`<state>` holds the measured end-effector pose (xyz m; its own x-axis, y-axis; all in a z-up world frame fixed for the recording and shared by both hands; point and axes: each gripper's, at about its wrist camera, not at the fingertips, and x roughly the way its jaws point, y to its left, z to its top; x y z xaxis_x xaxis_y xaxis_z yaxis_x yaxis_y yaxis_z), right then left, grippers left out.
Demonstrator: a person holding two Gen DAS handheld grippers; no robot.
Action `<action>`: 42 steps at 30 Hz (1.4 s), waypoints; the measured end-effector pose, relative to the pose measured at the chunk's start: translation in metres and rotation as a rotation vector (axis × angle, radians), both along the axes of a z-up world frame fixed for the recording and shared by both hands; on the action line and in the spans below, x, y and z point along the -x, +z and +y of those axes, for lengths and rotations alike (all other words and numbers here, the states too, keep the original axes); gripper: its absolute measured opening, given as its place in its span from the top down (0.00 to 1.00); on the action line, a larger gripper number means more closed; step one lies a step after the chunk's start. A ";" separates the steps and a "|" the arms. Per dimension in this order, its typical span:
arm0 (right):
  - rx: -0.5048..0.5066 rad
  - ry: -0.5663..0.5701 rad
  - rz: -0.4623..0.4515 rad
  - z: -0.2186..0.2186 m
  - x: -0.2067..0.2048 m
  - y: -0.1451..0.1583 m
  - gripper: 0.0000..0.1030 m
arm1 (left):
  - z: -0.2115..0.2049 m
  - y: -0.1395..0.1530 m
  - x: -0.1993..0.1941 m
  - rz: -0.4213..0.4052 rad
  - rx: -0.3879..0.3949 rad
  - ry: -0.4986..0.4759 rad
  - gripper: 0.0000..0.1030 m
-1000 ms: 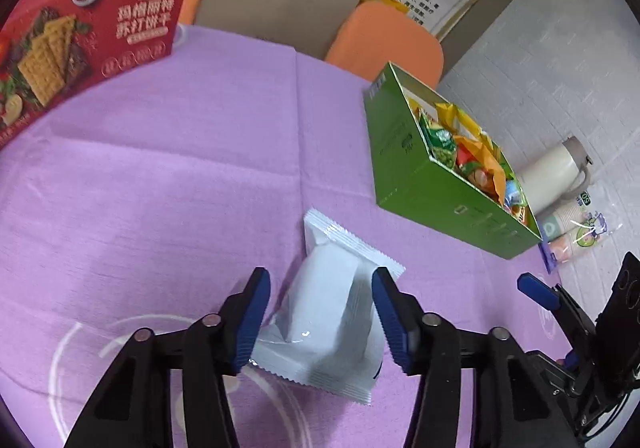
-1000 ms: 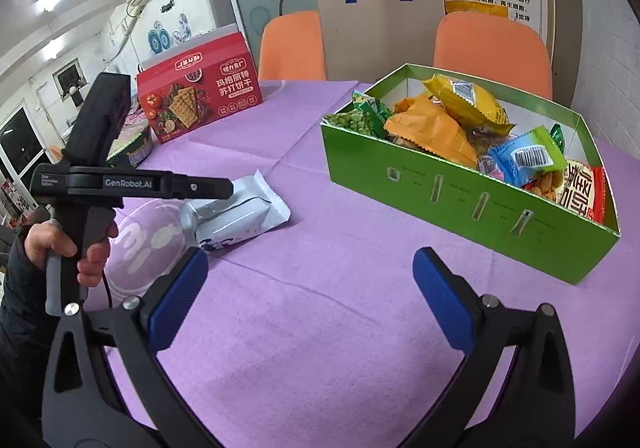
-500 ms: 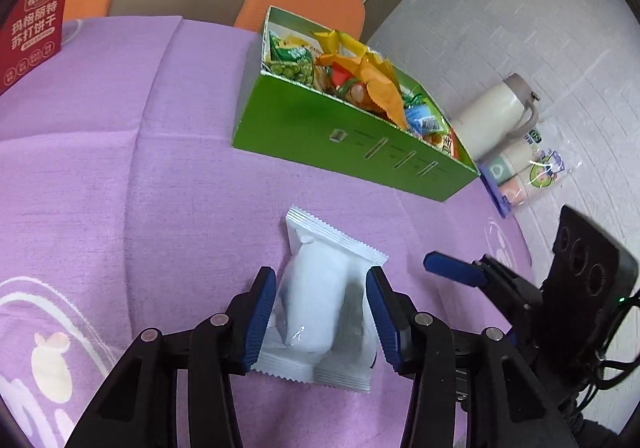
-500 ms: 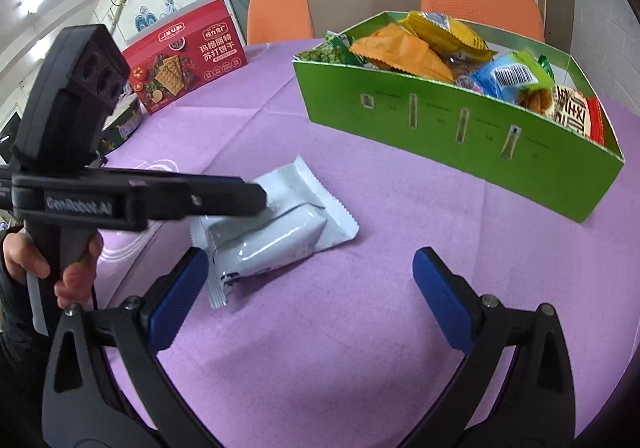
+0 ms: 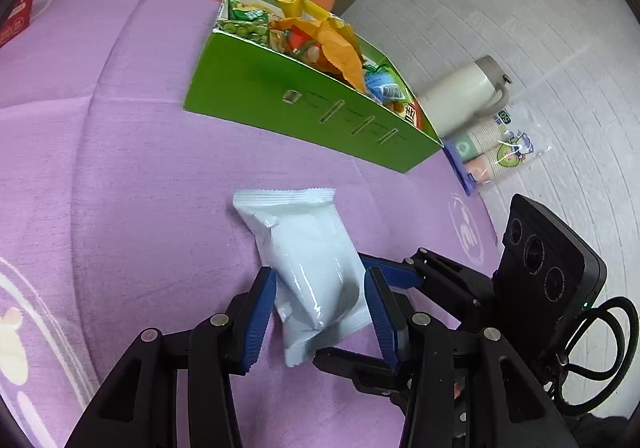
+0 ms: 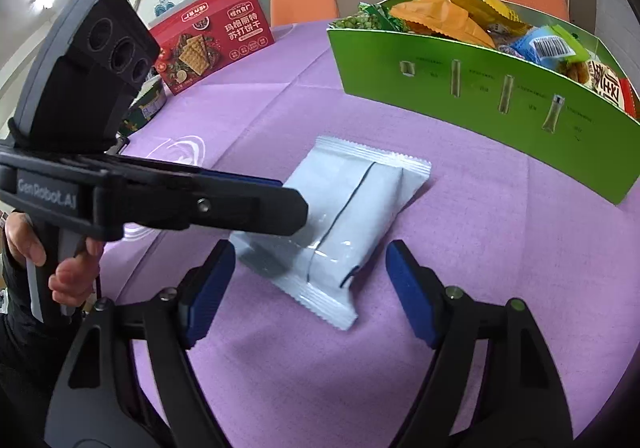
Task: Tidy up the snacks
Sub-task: 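Grasp the white pastry pack with the left gripper, then carry the white pastry pack into the green box and open the left gripper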
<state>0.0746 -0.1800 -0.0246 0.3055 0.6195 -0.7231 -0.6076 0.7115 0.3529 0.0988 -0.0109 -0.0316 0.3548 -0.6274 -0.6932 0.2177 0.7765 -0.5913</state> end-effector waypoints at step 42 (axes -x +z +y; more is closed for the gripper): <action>-0.107 -0.217 -0.278 -0.078 -0.066 0.086 0.67 | -0.081 0.108 -0.064 -0.278 -0.034 0.016 0.63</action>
<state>0.1405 -0.2578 0.0611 0.6137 0.5863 -0.5288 -0.5301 0.8023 0.2743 0.1625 -0.0917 0.0765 0.5441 -0.5979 -0.5886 0.3550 0.7997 -0.4842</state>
